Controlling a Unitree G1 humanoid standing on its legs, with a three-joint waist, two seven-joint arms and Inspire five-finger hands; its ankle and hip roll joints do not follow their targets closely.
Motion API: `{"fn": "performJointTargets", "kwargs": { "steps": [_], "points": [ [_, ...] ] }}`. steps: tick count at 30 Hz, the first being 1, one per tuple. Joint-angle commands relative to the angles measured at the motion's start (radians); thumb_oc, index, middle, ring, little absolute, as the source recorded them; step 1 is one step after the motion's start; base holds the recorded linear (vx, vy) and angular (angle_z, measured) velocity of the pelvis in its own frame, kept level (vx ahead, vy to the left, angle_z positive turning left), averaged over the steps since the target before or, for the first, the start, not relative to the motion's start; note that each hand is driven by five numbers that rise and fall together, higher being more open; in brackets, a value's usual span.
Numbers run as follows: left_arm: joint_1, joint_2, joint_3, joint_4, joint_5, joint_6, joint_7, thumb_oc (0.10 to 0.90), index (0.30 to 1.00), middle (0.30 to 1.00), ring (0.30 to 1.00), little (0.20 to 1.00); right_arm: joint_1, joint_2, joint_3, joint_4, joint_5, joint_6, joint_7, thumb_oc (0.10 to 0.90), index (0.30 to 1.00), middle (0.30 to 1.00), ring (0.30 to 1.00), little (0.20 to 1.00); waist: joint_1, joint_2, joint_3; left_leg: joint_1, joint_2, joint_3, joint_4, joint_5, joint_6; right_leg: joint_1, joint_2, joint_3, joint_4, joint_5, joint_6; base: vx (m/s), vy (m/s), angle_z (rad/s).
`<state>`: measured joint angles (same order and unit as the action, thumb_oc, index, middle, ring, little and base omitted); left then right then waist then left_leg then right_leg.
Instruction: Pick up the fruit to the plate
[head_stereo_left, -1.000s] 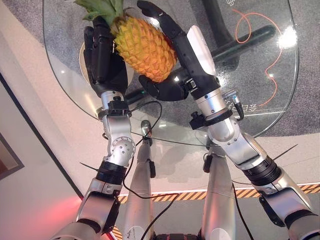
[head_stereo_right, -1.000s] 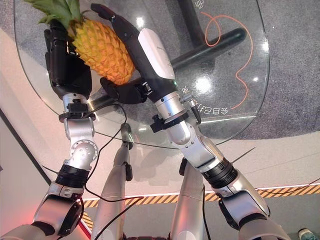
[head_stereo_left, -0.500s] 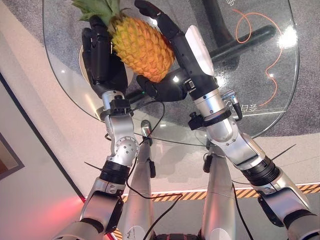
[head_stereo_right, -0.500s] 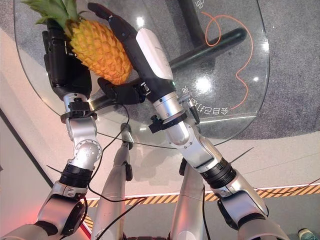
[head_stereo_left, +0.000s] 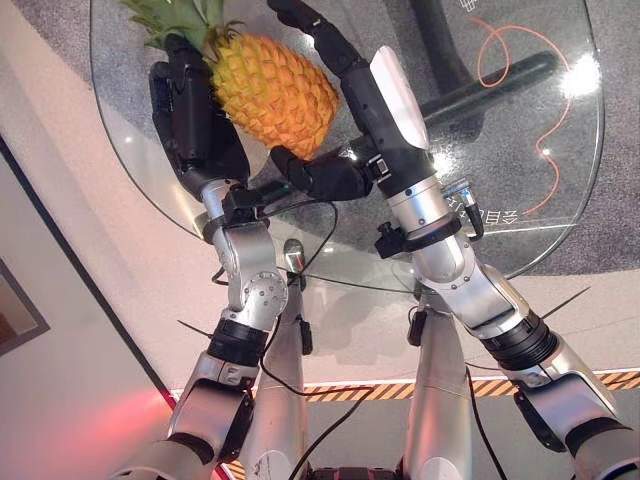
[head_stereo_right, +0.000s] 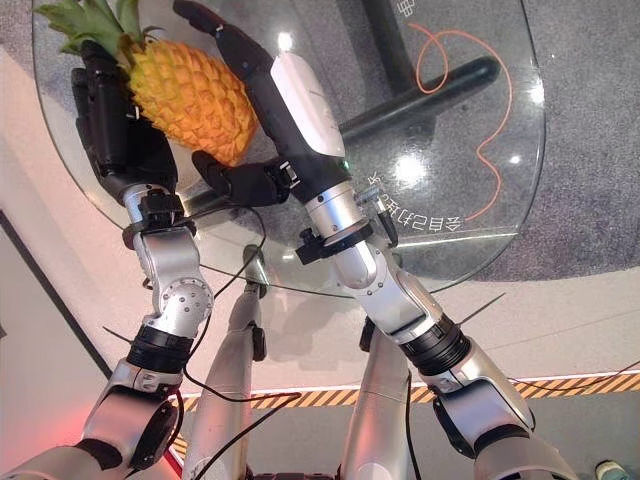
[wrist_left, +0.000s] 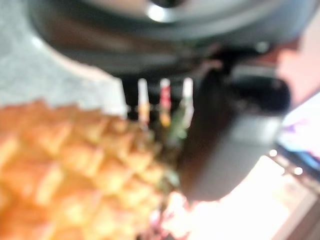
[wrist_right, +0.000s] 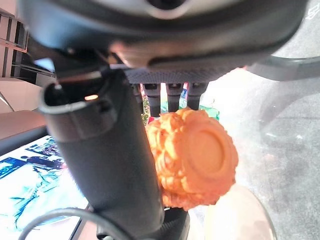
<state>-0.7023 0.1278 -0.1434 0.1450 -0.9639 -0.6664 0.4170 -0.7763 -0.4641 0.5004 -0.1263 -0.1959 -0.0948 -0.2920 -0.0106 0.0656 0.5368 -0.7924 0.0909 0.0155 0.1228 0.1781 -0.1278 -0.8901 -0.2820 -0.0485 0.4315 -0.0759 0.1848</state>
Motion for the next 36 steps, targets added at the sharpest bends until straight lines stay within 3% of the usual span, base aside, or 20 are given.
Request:
{"fn": "performJointTargets", "kwargs": {
  "steps": [1, 12, 27, 36],
  "points": [
    [-0.121, 0.077, 0.092, -0.101, 0.166, -0.185, 0.058, 0.1, 0.3, 0.3, 0.3, 0.2, -0.114, 0.031, -0.101, -0.042, -0.045, -0.039, -0.087, 0.8, 0.9, 0.9, 0.9, 0.9, 0.017, -0.043, -0.017, -0.016, -0.039, -0.024, 0.059, -0.047, 0.023, 0.08, 0.065, -0.075, -0.203, 0.176, -0.04, 0.0, 0.0, 0.0],
    [-0.135, 0.078, 0.11, -0.086, 0.256, -0.21, 0.206, 0.1, 0.3, 0.3, 0.3, 0.2, -0.121, 0.04, -0.096, -0.035, -0.054, -0.033, -0.093, 0.8, 0.9, 0.9, 0.9, 0.9, 0.021, -0.042, -0.017, -0.003, -0.037, -0.023, 0.047, -0.049, 0.02, 0.091, 0.067, -0.078, -0.203, 0.165, -0.039, 0.0, 0.0, 0.0],
    [-0.161, 0.084, 0.135, -0.053, 0.343, -0.233, 0.326, 0.1, 0.3, 0.3, 0.3, 0.2, -0.131, 0.039, -0.094, -0.026, -0.051, -0.033, -0.099, 0.8, 0.9, 0.9, 0.9, 0.9, 0.021, -0.044, -0.017, 0.004, -0.032, -0.02, 0.043, -0.048, 0.016, 0.098, 0.065, -0.079, -0.201, 0.16, -0.039, 0.0, 0.0, 0.0],
    [-0.192, 0.117, 0.142, -0.015, 0.568, -0.218, 0.48, 0.1, 0.3, 0.3, 0.3, 0.2, -0.127, 0.026, -0.107, 0.004, 0.006, -0.009, -0.189, 0.8, 0.9, 0.9, 0.9, 0.9, 0.016, -0.047, -0.017, 0.0, -0.03, -0.019, 0.037, -0.037, 0.013, 0.094, 0.068, -0.075, -0.207, 0.171, -0.043, 0.0, 0.0, 0.0]
  ]
}}
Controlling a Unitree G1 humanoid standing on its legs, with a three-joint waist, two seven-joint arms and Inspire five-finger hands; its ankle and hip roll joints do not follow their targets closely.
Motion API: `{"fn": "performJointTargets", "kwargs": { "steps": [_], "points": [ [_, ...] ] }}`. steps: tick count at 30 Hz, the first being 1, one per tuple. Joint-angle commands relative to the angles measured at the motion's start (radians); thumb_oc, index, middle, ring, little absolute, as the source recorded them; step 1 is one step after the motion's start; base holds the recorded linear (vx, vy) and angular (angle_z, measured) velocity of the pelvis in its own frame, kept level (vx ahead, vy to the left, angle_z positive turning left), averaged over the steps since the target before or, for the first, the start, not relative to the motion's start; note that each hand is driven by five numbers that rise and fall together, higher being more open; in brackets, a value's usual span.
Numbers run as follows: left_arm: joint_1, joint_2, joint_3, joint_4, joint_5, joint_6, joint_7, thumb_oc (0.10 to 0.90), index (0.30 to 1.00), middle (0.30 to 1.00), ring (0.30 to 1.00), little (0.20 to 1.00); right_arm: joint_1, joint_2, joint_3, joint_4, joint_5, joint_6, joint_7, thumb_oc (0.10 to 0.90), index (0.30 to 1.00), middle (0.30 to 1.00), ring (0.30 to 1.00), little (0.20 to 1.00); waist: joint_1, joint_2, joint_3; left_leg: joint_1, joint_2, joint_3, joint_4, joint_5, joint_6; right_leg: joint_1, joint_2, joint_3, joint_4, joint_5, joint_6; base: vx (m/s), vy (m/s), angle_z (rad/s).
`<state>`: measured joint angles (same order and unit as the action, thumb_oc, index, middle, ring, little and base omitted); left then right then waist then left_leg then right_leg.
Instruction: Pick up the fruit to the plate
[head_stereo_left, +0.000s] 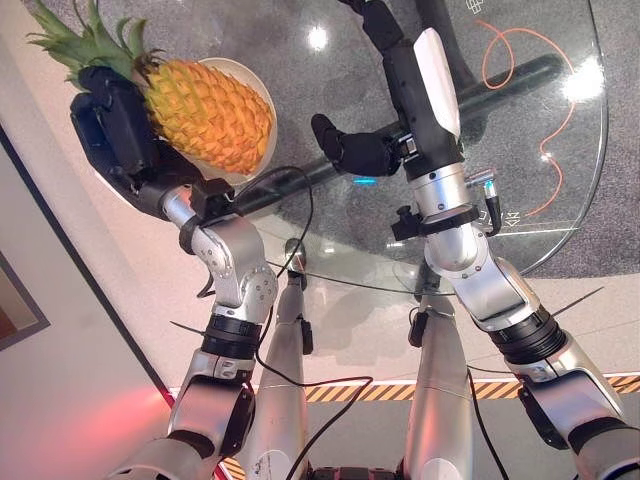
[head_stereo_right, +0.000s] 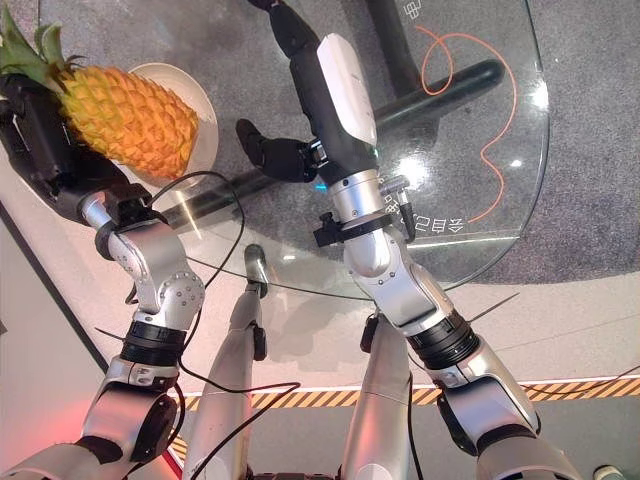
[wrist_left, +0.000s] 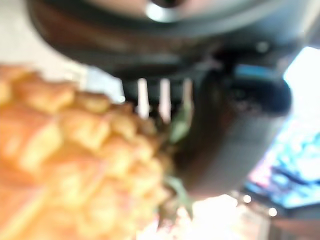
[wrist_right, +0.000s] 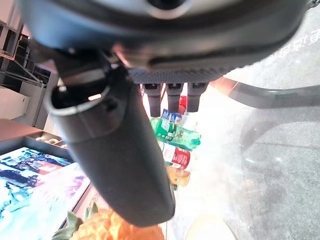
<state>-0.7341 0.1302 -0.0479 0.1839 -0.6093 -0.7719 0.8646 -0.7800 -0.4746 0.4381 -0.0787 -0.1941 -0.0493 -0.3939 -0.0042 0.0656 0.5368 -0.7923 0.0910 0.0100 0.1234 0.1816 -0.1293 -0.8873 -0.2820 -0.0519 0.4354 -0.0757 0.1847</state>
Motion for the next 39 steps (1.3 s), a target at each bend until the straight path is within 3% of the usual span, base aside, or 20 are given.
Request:
{"fn": "performJointTargets", "kwargs": {
  "steps": [1, 13, 16, 20, 25, 31, 34, 39],
  "points": [
    [-0.159, 0.121, 0.048, -0.049, 0.246, -0.11, 0.052, 0.1, 0.3, 0.3, 0.3, 0.2, -0.115, 0.035, -0.052, -0.038, 0.013, -0.055, -0.11, 0.8, 0.9, 0.9, 0.9, 0.9, 0.008, -0.047, -0.017, 0.002, -0.029, -0.013, 0.037, -0.043, 0.014, 0.092, 0.069, -0.07, -0.21, 0.168, -0.043, 0.0, 0.0, 0.0],
    [-0.155, 0.194, 0.063, 0.039, 0.492, -0.125, 0.217, 0.1, 0.3, 0.3, 0.3, 0.2, 0.054, 0.024, -0.211, 0.097, 0.111, -0.135, -0.376, 0.8, 0.9, 0.9, 0.9, 0.9, -0.03, -0.063, -0.017, 0.01, -0.015, 0.002, 0.056, -0.069, 0.012, 0.089, 0.081, -0.048, -0.189, 0.152, -0.044, 0.0, 0.03, 0.0],
    [-0.153, 0.201, 0.067, 0.05, 0.507, -0.132, 0.228, 0.1, 0.3, 0.3, 0.3, 0.2, 0.07, 0.02, -0.228, 0.117, 0.125, -0.152, -0.396, 0.8, 0.9, 0.9, 0.9, 0.9, -0.033, -0.066, -0.017, 0.005, -0.014, 0.004, 0.054, -0.062, 0.014, 0.083, 0.082, -0.047, -0.191, 0.16, -0.044, 0.0, 0.0, 0.0],
    [-0.159, 0.243, 0.078, 0.134, 0.528, -0.167, 0.261, 0.1, 0.3, 0.3, 0.3, 0.2, 0.12, -0.009, -0.292, 0.245, 0.261, -0.176, -0.511, 0.8, 0.9, 0.9, 0.9, 0.9, -0.045, -0.078, -0.017, 0.019, -0.004, 0.01, 0.057, -0.08, 0.01, 0.092, 0.091, -0.044, -0.184, 0.148, -0.042, 0.0, 0.0, 0.0],
    [-0.197, 0.297, 0.075, 0.207, 0.518, -0.169, 0.293, 0.1, 0.3, 0.3, 0.3, 0.2, 0.135, -0.026, -0.334, 0.409, 0.427, -0.239, -0.56, 0.8, 0.9, 0.9, 0.9, 0.9, -0.051, -0.085, -0.017, 0.017, 0.002, 0.014, 0.054, -0.073, 0.008, 0.09, 0.097, -0.043, -0.187, 0.157, -0.045, 0.0, 0.0, 0.0],
    [-0.254, 0.356, 0.046, 0.289, 0.511, -0.163, 0.316, 0.1, 0.3, 0.3, 0.3, 0.2, 0.134, -0.048, -0.344, 0.595, 0.52, -0.236, -0.624, 0.8, 0.9, 0.9, 0.9, 0.9, -0.056, -0.092, -0.017, 0.017, 0.007, 0.017, 0.063, -0.079, 0.004, 0.093, 0.105, -0.042, -0.183, 0.152, -0.051, 0.0, 0.0, 0.0],
    [-0.289, 0.381, 0.027, 0.328, 0.502, -0.149, 0.324, 0.1, 0.3, 0.3, 0.3, 0.2, 0.122, -0.061, -0.333, 0.691, 0.577, -0.223, -0.631, 0.8, 0.9, 0.9, 0.9, 0.9, -0.056, -0.094, -0.017, 0.02, 0.01, 0.017, 0.073, -0.089, 0.001, 0.097, 0.106, -0.042, -0.177, 0.142, -0.052, 0.01, -0.002, -0.01],
    [-0.341, 0.421, -0.001, 0.405, 0.489, -0.149, 0.348, 0.1, 0.3, 0.3, 0.3, 0.2, 0.111, -0.063, -0.34, 0.911, 0.733, -0.277, -0.578, 0.8, 0.9, 0.9, 0.9, 0.9, -0.053, -0.099, -0.017, 0.014, 0.016, 0.017, 0.086, -0.095, -0.001, 0.098, 0.11, -0.045, -0.172, 0.137, -0.057, 0.01, -0.018, -0.04]
  ]
}}
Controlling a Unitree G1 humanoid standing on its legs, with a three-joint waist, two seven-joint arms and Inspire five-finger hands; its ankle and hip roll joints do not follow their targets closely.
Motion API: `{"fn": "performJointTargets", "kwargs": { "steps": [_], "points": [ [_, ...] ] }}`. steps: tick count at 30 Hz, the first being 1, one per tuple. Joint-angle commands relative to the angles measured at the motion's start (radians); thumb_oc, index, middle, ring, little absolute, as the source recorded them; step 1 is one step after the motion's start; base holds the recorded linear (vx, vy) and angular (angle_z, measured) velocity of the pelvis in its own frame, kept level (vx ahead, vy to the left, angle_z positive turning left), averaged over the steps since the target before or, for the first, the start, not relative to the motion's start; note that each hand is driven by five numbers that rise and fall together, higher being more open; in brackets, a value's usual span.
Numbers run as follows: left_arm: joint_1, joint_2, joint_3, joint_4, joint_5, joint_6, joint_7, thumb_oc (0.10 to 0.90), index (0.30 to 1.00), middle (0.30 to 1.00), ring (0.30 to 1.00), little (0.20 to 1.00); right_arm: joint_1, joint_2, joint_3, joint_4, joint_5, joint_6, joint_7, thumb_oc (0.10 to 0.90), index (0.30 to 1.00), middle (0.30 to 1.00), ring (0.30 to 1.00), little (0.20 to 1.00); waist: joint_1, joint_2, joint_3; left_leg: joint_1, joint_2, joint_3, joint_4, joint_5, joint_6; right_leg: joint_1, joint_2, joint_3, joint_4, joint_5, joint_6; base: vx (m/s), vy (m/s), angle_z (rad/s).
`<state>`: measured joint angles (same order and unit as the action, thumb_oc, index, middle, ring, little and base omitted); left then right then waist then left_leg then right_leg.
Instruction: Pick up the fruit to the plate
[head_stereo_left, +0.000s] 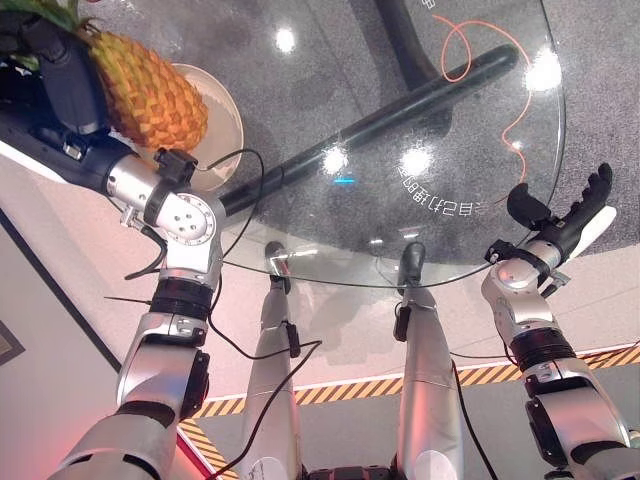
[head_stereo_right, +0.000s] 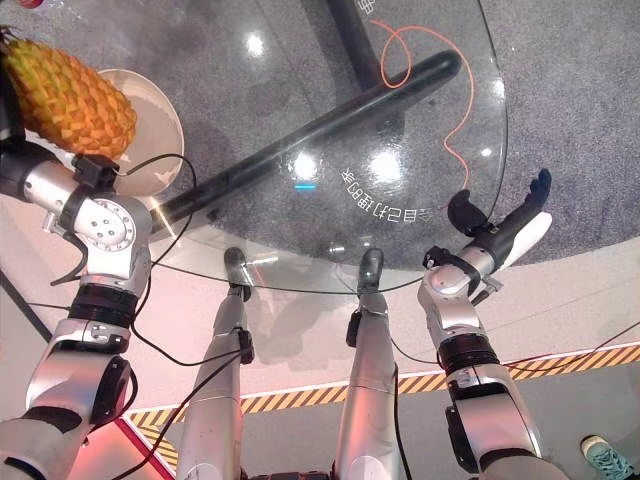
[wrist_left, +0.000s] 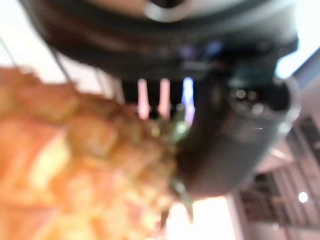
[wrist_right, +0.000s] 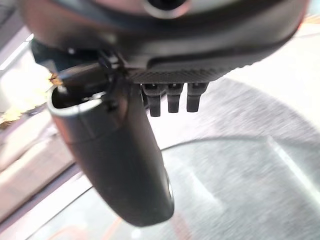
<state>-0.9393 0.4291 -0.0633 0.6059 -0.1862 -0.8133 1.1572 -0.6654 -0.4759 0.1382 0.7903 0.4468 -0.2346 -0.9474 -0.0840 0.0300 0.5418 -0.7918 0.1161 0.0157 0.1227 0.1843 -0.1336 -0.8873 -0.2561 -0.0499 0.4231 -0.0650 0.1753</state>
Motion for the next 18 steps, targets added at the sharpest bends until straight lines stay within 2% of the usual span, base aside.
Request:
{"fn": "performJointTargets", "kwargs": {
  "steps": [1, 6, 18],
  "points": [
    [-0.144, 0.129, 0.012, -0.005, 0.063, -0.105, 0.056, 0.1, 0.3, 0.3, 0.3, 0.2, -0.005, -0.062, -0.05, 0.086, 0.125, -0.102, -0.006, 0.8, 0.9, 0.9, 0.9, 0.9, 0.028, -0.064, -0.022, 0.013, -0.008, 0.01, 0.088, -0.098, 0.004, 0.097, 0.085, -0.048, -0.159, 0.125, -0.048, -0.01, -0.024, -0.03],
    [-0.192, 0.158, -0.013, 0.064, 0.048, -0.081, 0.075, 0.1, 0.3, 0.3, 0.3, 0.2, -0.018, -0.068, -0.071, 0.243, 0.212, -0.111, 0.068, 0.8, 0.9, 0.9, 0.9, 0.9, 0.031, -0.066, -0.022, 0.007, -0.006, 0.005, 0.101, -0.104, 0.005, 0.094, 0.09, -0.048, -0.151, 0.121, -0.051, 0.0, -0.016, -0.02],
    [-0.251, 0.209, -0.043, 0.194, 0.037, -0.063, 0.104, 0.1, 0.3, 0.3, 0.3, 0.2, -0.013, -0.085, -0.085, 0.446, 0.301, -0.026, 0.159, 0.8, 0.9, 0.9, 0.9, 0.9, 0.026, -0.074, -0.022, -0.005, 0.001, 0.006, 0.112, -0.102, 0.007, 0.085, 0.099, -0.042, -0.146, 0.12, -0.059, 0.0, 0.0, 0.0]
  ]
}}
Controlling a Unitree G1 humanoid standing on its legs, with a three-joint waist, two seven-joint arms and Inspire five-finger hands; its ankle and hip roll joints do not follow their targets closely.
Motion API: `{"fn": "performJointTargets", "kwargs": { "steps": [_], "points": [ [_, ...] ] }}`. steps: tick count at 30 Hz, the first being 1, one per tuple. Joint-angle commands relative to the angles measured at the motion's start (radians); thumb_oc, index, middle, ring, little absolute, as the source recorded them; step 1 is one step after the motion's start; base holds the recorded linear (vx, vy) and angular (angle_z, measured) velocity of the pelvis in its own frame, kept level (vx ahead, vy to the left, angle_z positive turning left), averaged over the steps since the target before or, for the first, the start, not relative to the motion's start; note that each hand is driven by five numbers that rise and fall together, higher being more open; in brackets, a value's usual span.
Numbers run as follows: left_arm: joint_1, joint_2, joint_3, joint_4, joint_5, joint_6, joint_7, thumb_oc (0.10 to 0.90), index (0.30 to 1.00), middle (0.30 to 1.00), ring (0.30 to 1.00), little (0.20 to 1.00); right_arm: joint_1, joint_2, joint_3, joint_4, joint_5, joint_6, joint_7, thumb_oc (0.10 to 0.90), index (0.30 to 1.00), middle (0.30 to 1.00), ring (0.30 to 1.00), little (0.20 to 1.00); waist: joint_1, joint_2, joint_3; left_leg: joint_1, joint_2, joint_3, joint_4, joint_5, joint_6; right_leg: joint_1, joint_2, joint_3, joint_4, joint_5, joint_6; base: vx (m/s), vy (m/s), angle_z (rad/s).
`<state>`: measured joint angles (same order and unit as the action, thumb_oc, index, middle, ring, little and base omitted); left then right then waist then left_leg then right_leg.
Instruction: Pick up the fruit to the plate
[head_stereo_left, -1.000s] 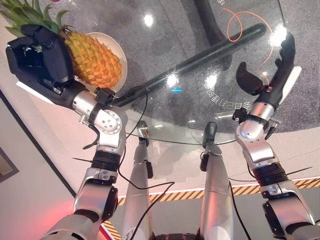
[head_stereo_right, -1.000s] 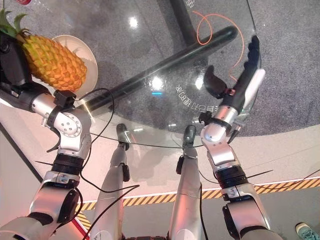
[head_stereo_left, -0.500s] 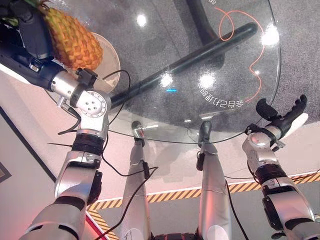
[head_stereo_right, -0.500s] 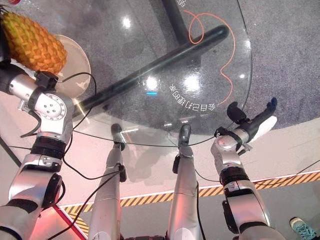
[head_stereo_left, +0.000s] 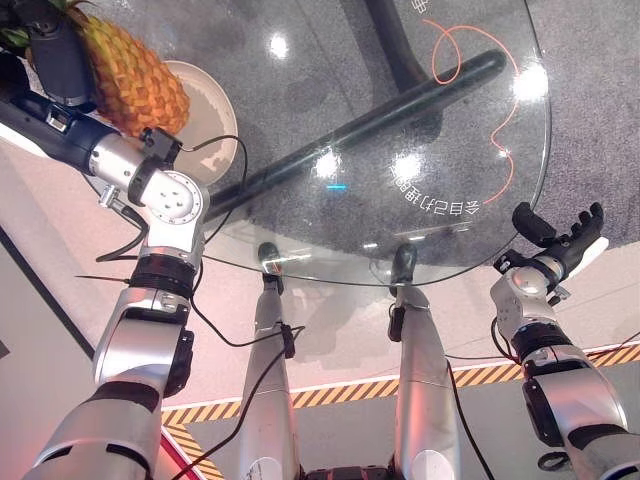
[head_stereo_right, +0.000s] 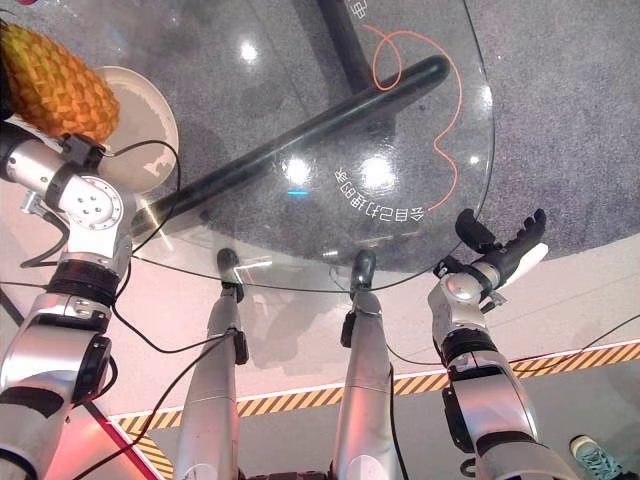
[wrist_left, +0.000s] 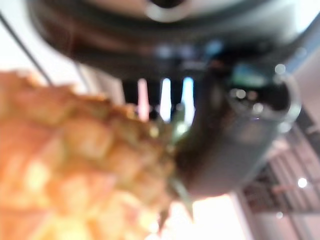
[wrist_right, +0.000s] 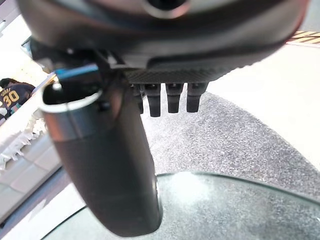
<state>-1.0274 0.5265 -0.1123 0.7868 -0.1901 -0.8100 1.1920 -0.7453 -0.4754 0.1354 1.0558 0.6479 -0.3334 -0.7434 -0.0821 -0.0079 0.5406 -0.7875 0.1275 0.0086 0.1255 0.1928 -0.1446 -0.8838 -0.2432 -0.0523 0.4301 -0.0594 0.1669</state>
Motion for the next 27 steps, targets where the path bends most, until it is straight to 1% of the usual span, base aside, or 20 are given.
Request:
{"fn": "performJointTargets", "kwargs": {
  "steps": [1, 6, 7, 8, 9, 11, 18, 20, 21, 27],
  "points": [
    [-0.167, 0.114, 0.003, 0.02, 0.043, -0.061, 0.072, 0.1, 0.3, 0.3, 0.3, 0.2, 0.074, -0.083, -0.082, 0.186, 0.103, 0.081, -0.034, 0.8, 0.9, 0.9, 0.9, 0.9, 0.023, -0.038, -0.021, -0.012, -0.01, 0.012, 0.111, -0.11, 0.019, 0.078, 0.087, -0.039, -0.152, 0.115, -0.051, 0.0, 0.0, 0.0],
    [-0.182, 0.12, -0.013, 0.054, 0.062, -0.041, 0.085, 0.1, 0.3, 0.3, 0.3, 0.2, 0.085, -0.072, -0.076, 0.202, 0.104, 0.102, 0.016, 0.8, 0.9, 0.9, 0.9, 0.9, 0.019, -0.044, -0.021, -0.015, -0.009, 0.011, 0.116, -0.116, 0.02, 0.075, 0.094, -0.034, -0.149, 0.112, -0.053, 0.0, 0.0, 0.0],
    [-0.185, 0.121, -0.018, 0.062, 0.069, -0.029, 0.089, 0.1, 0.3, 0.3, 0.3, 0.2, 0.09, -0.067, -0.069, 0.203, 0.104, 0.106, 0.028, 0.8, 0.9, 0.9, 0.9, 0.9, 0.018, -0.046, -0.021, -0.006, -0.008, 0.011, 0.117, -0.128, 0.019, 0.083, 0.096, -0.033, -0.145, 0.101, -0.052, 0.0, 0.0, 0.0],
    [-0.196, 0.126, -0.022, 0.072, 0.066, -0.019, 0.093, 0.1, 0.3, 0.3, 0.3, 0.2, 0.085, -0.065, -0.064, 0.201, 0.104, 0.113, 0.04, 0.8, 0.9, 0.9, 0.9, 0.9, 0.017, -0.047, -0.021, -0.014, -0.009, 0.012, 0.114, -0.117, 0.021, 0.075, 0.095, -0.033, -0.151, 0.111, -0.054, 0.0, 0.0, 0.0],
    [-0.197, 0.126, -0.025, 0.084, 0.067, -0.015, 0.096, 0.1, 0.3, 0.3, 0.3, 0.2, 0.087, -0.06, -0.06, 0.203, 0.102, 0.114, 0.047, 0.8, 0.9, 0.9, 0.9, 0.9, 0.017, -0.048, -0.021, -0.006, -0.007, 0.011, 0.116, -0.129, 0.019, 0.084, 0.097, -0.032, -0.149, 0.1, -0.052, -0.04, 0.003, -0.01],
    [-0.205, 0.129, -0.027, 0.098, 0.066, -0.013, 0.096, 0.1, 0.3, 0.3, 0.3, 0.2, 0.083, -0.056, -0.054, 0.204, 0.102, 0.112, 0.055, 0.8, 0.9, 0.9, 0.9, 0.9, 0.015, -0.05, -0.021, -0.014, -0.008, 0.012, 0.113, -0.118, 0.02, 0.077, 0.096, -0.032, -0.155, 0.112, -0.054, -0.02, 0.006, 0.0],
    [-0.23, 0.139, -0.041, 0.17, 0.045, -0.002, 0.071, 0.1, 0.3, 0.3, 0.3, 0.2, 0.07, -0.045, -0.033, 0.205, 0.092, 0.108, 0.073, 0.8, 0.9, 0.9, 0.9, 0.9, 0.006, -0.053, -0.021, -0.016, -0.005, 0.016, 0.113, -0.121, 0.018, 0.071, 0.1, -0.024, -0.161, 0.111, -0.055, 0.0, 0.0, 0.0],
    [-0.231, 0.143, -0.039, 0.196, 0.031, -0.004, 0.054, 0.1, 0.3, 0.3, 0.3, 0.2, 0.07, -0.042, -0.028, 0.207, 0.089, 0.109, 0.074, 0.8, 0.9, 0.9, 0.9, 0.9, 0.004, -0.055, -0.021, -0.006, -0.003, 0.017, 0.117, -0.135, 0.017, 0.08, 0.102, -0.022, -0.157, 0.099, -0.054, 0.0, 0.0, 0.0],
    [-0.236, 0.145, -0.036, 0.206, 0.029, -0.006, 0.049, 0.1, 0.3, 0.3, 0.3, 0.2, 0.065, -0.041, -0.03, 0.207, 0.089, 0.108, 0.076, 0.8, 0.9, 0.9, 0.9, 0.9, 0.002, -0.056, -0.021, -0.016, -0.004, 0.017, 0.115, -0.125, 0.018, 0.07, 0.102, -0.021, -0.16, 0.109, -0.055, 0.0, 0.0, 0.0],
    [-0.263, 0.155, -0.048, 0.252, 0.014, -0.006, 0.028, 0.1, 0.3, 0.3, 0.3, 0.2, 0.051, -0.044, -0.019, 0.217, 0.09, 0.106, 0.086, 0.8, 0.9, 0.9, 0.9, 0.9, -0.003, -0.06, -0.021, -0.025, -0.001, 0.019, 0.115, -0.126, 0.016, 0.064, 0.106, -0.016, -0.166, 0.109, -0.056, 0.0, 0.0, 0.0]
  ]
}}
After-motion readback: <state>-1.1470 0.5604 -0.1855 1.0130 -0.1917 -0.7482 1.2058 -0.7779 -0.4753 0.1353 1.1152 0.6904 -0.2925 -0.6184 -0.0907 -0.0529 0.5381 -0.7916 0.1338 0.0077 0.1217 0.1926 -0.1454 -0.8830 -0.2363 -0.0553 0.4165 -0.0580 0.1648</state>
